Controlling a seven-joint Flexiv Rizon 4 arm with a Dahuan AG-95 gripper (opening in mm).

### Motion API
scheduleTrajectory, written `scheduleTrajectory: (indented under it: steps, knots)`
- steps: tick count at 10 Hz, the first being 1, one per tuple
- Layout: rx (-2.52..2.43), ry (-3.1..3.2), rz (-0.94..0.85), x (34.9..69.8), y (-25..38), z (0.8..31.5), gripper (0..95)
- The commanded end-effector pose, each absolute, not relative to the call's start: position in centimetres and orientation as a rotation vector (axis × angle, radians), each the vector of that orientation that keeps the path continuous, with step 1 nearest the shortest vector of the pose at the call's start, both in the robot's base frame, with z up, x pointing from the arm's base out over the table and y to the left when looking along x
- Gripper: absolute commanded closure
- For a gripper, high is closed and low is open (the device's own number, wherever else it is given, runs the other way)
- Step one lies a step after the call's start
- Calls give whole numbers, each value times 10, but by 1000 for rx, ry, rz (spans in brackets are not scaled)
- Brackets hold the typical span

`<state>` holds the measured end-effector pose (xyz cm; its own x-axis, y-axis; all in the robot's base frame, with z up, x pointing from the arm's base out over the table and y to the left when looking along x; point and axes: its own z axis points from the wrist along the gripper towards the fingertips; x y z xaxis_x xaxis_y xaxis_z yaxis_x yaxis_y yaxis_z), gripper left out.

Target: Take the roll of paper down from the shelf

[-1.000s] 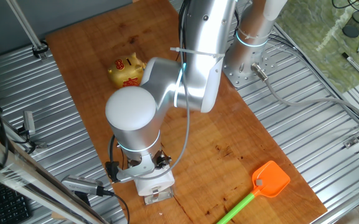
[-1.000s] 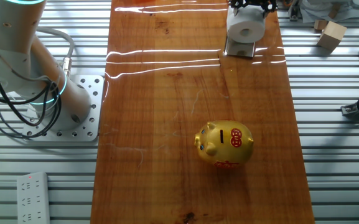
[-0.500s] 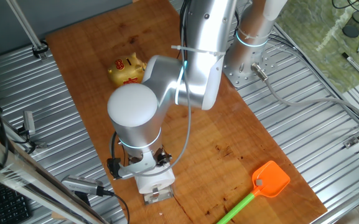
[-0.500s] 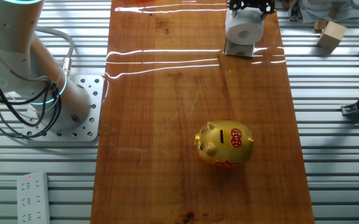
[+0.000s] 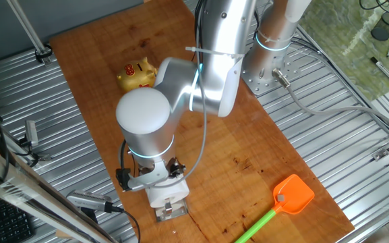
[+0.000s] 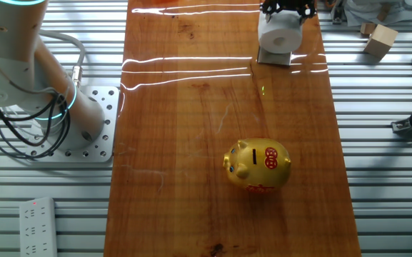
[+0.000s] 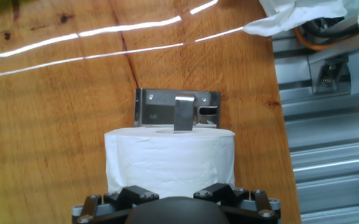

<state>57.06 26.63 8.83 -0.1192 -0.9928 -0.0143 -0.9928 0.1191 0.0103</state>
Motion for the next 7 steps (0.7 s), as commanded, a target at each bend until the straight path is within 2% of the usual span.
scheduleTrajectory:
  steps: [1, 7]
  knots:
    - [-2087, 2340, 27, 570, 265, 88, 950]
    - [-2081, 2346, 15, 568, 258, 87, 950]
